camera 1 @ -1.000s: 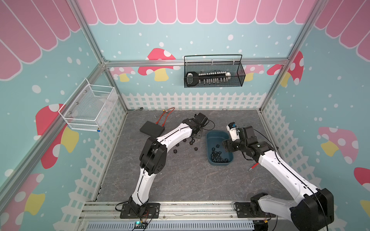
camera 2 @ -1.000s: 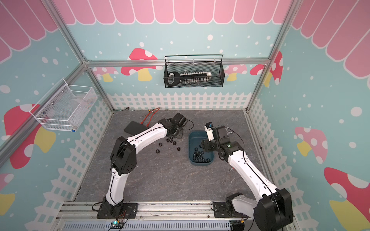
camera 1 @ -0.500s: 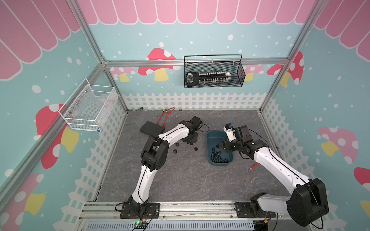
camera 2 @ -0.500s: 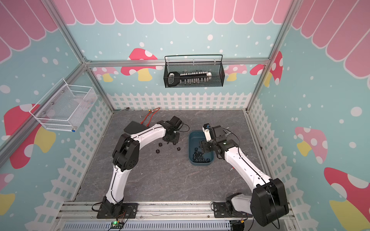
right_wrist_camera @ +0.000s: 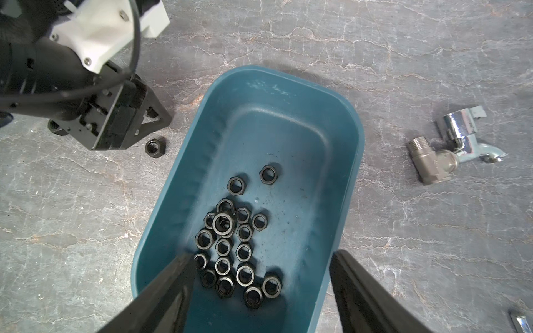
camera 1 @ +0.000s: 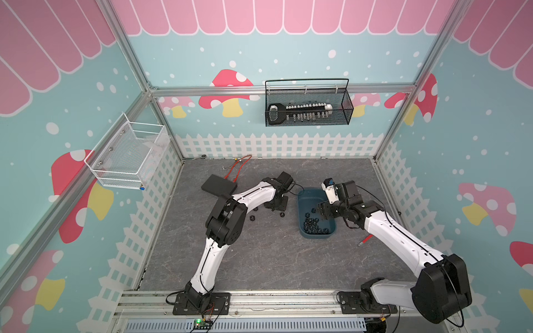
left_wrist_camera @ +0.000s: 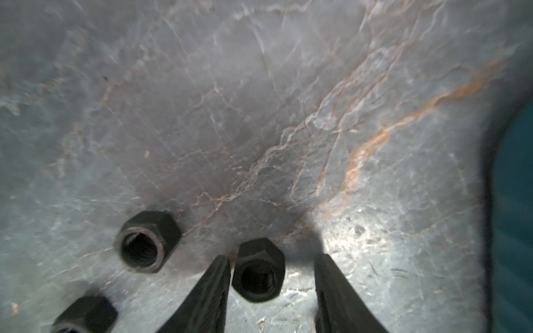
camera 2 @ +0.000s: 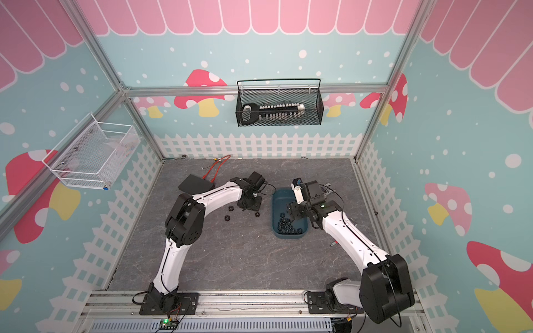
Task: Put the nuts on the desktop into the storage box
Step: Pick up the nut from the center of the board.
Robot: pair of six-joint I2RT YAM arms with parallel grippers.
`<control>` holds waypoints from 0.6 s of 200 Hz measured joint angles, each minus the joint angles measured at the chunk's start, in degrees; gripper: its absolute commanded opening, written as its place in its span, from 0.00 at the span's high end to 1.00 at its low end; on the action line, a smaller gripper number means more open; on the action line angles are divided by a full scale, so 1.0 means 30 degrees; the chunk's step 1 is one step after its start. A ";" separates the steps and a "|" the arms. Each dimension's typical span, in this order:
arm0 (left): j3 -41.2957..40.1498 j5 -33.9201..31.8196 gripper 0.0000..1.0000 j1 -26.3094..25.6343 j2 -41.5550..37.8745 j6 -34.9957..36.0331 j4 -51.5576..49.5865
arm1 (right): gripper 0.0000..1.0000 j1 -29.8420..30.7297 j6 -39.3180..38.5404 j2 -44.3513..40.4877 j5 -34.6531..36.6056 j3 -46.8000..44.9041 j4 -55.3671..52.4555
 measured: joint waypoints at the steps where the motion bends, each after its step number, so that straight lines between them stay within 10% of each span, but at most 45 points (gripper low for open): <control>1: 0.0000 -0.0007 0.53 0.0000 0.0000 0.0000 0.0000 | 0.20 0.0000 0.0000 0.0007 0.0000 0.0000 0.0007; 90: -0.0080 -0.0423 1.00 -0.0131 -0.0007 -0.0095 0.0357 | 0.21 0.0000 0.0007 0.0066 0.0277 0.0000 0.0029; 120: -0.0073 -0.0925 1.00 -0.0328 -0.0044 -0.0073 0.0357 | 0.19 0.0007 0.0058 -0.0211 0.0758 0.0000 -0.0015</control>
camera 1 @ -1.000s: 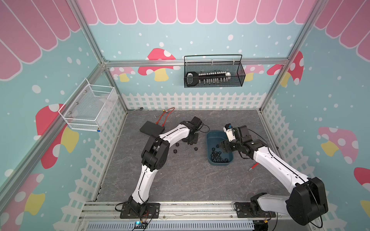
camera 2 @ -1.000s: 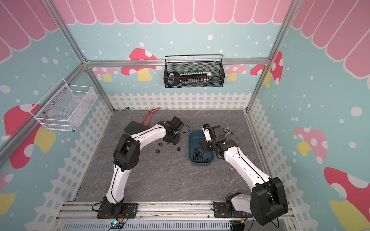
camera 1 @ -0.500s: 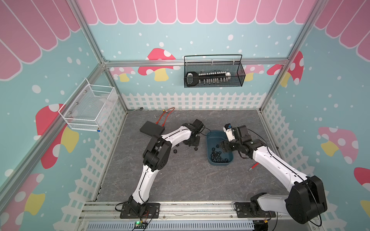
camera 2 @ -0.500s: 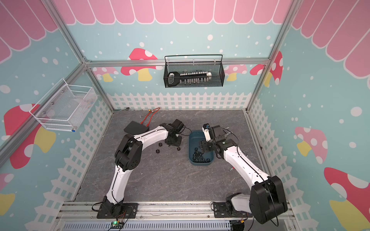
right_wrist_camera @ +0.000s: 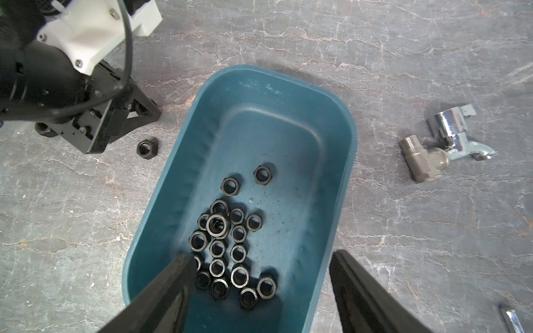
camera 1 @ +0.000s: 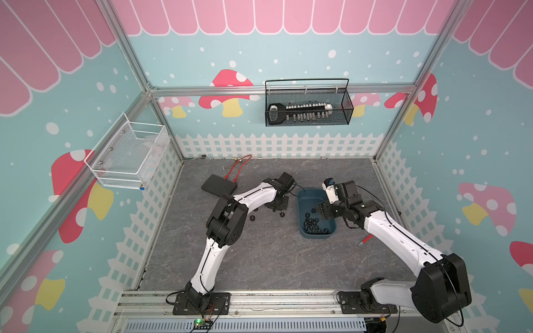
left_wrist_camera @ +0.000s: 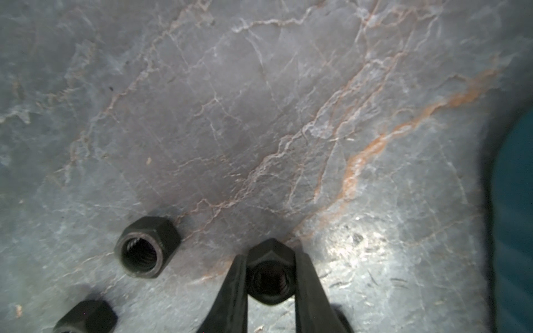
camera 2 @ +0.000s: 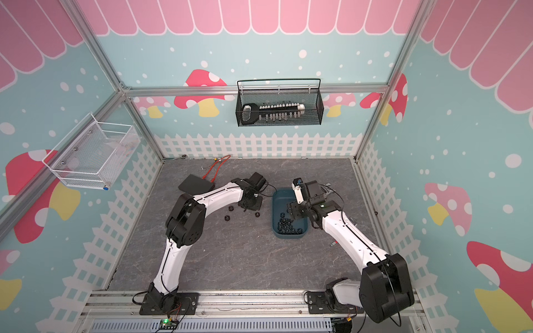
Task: Put the nuts on the desktop into the storage box
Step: Pick up the nut from the center of the board, then place the nut in the storage box.
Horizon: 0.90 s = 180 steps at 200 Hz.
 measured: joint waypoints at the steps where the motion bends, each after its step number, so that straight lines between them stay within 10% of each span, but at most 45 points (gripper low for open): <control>1: 0.0000 -0.0022 1.00 -0.0007 0.0000 0.0000 -0.0007 | 0.19 0.0000 0.0000 -0.0036 0.0044 0.0000 -0.0007; 124: 0.3453 0.0517 1.00 -0.4386 -0.3861 0.0015 -0.0736 | 0.16 -0.1945 0.0947 -0.4838 0.4954 0.0597 -0.1209; 180: 0.3555 0.1107 0.56 -0.4517 -0.0517 -0.0058 -0.0940 | 0.16 -0.2011 0.0503 -0.5107 0.2710 0.0597 -0.1260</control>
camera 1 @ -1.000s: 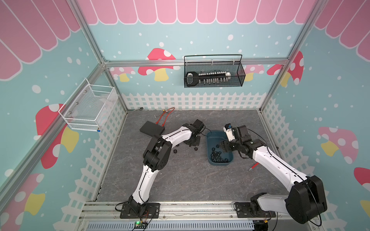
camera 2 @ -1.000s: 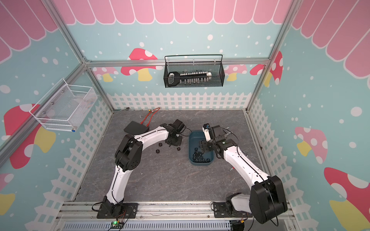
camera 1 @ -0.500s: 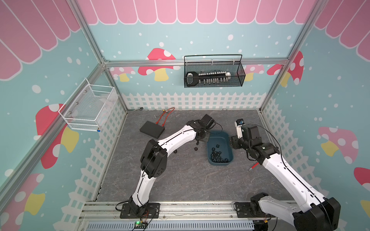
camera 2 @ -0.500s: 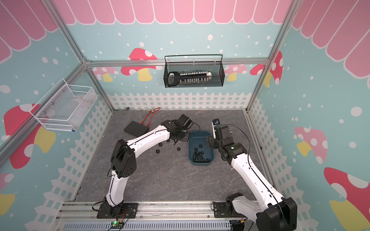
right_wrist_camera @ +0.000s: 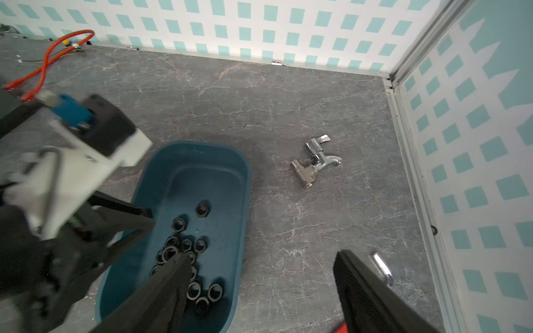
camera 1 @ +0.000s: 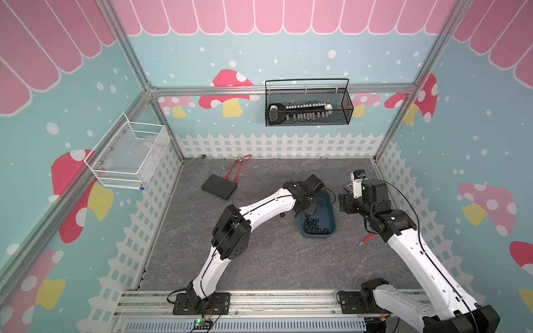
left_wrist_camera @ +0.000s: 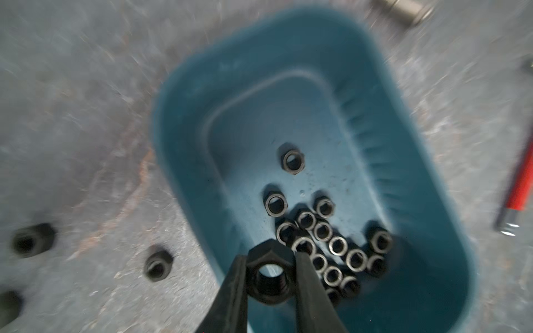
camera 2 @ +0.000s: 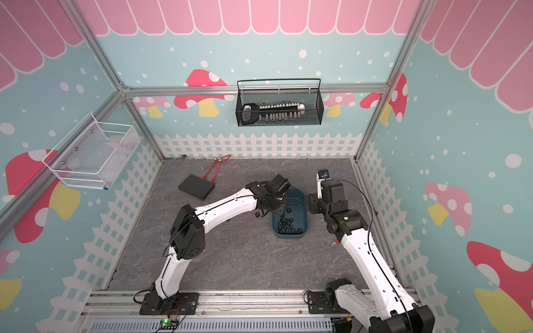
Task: Put the nuts on the desktop into the storage box
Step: Place the nut in the storage box, then pick up the nut from the center of the board.
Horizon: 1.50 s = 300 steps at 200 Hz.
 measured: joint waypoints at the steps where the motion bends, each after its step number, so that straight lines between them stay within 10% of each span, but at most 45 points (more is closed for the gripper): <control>1: 0.0007 0.0000 0.54 0.0000 0.0066 -0.0066 -0.0015 | 0.16 -0.0007 -0.0007 -0.0007 -0.0051 0.0000 0.0000; 21: 0.0299 0.0160 0.36 -0.0029 0.0532 -0.0095 -0.0189 | 0.16 0.0000 -0.0146 -0.0022 -0.0532 0.0000 -0.0007; 82: 0.1282 -0.0627 0.24 -0.0015 0.0255 -0.0124 -0.0197 | 0.16 -0.0007 -0.0794 -0.0707 -0.2310 0.0000 -0.0393; 172: -0.3206 -0.1916 0.25 0.2987 -0.3818 -0.0452 0.0044 | 0.17 0.0787 -0.2353 -0.2047 -0.9566 -0.0073 -0.1209; 300: -0.4779 -0.1851 0.30 0.2113 -0.1501 -0.0947 0.0095 | 0.22 0.1399 -0.1115 -0.2237 -0.9850 -0.0816 -0.1115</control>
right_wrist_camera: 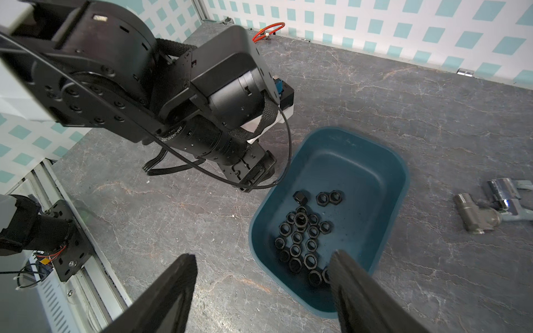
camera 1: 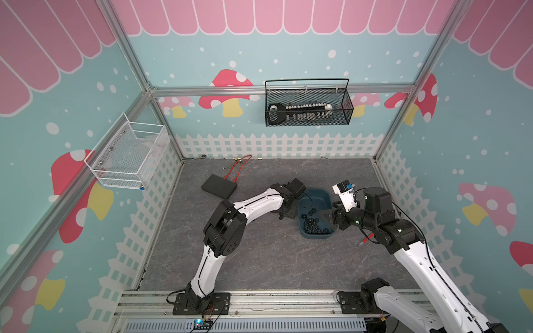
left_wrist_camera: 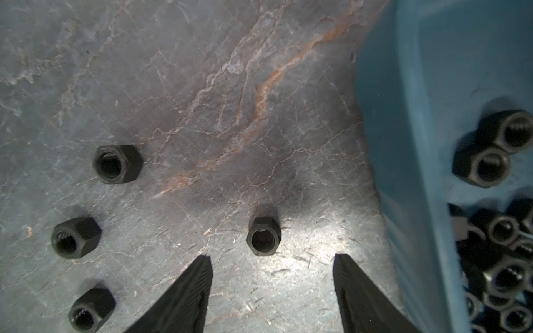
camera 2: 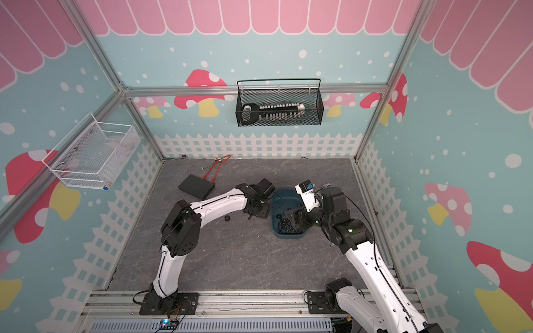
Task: Put the nuts on the desktop into the storage box
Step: Pick up the nut from the center of the board.
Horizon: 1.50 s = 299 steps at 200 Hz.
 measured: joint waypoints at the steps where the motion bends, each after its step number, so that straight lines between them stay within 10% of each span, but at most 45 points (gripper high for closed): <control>1: -0.0007 0.0000 0.30 0.0000 0.0015 0.0000 0.0007 | 0.22 0.0000 0.0000 0.0000 0.0000 -0.0007 0.0000; 204: 0.0109 0.0517 0.57 0.0401 0.1326 0.0146 0.0495 | 0.24 0.0000 0.0131 0.0874 0.0189 -0.0211 0.0284; 299: 0.0109 0.0510 0.87 0.0583 0.1370 0.0561 0.0699 | 0.27 0.0000 0.0138 0.1107 0.0459 -0.0211 0.0277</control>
